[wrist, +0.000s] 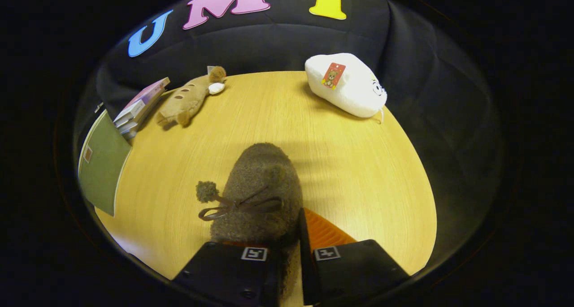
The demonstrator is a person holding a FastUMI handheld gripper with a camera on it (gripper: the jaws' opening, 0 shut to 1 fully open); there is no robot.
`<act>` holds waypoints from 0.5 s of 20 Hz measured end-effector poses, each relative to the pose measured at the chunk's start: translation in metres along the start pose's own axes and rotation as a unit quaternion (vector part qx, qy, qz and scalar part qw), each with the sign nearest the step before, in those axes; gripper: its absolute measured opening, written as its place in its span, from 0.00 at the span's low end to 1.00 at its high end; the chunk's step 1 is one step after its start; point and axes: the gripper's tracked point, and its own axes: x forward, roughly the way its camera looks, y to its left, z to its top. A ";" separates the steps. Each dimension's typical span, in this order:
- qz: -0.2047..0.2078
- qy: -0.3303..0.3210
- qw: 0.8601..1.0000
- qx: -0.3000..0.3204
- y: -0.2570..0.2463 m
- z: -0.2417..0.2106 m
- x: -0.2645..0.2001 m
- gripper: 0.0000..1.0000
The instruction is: Open the storage box then place both shoes into the box .Put the left shoe in first, then the right shoe, with the right side of both shoes facing outward in a uniform manner.
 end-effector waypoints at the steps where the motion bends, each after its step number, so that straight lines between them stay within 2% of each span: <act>1: -0.004 0.000 1.000 0.006 0.001 0.002 0.001 0.18; 2: 0.001 0.007 1.000 0.011 0.005 -0.001 0.000 0.10; 3: 0.005 0.010 1.000 0.019 0.008 -0.001 -0.002 0.08; 6: -0.003 0.000 0.999 0.039 0.021 0.012 -0.027 0.09; 10: 0.009 -0.033 0.998 0.050 0.073 0.050 -0.085 0.09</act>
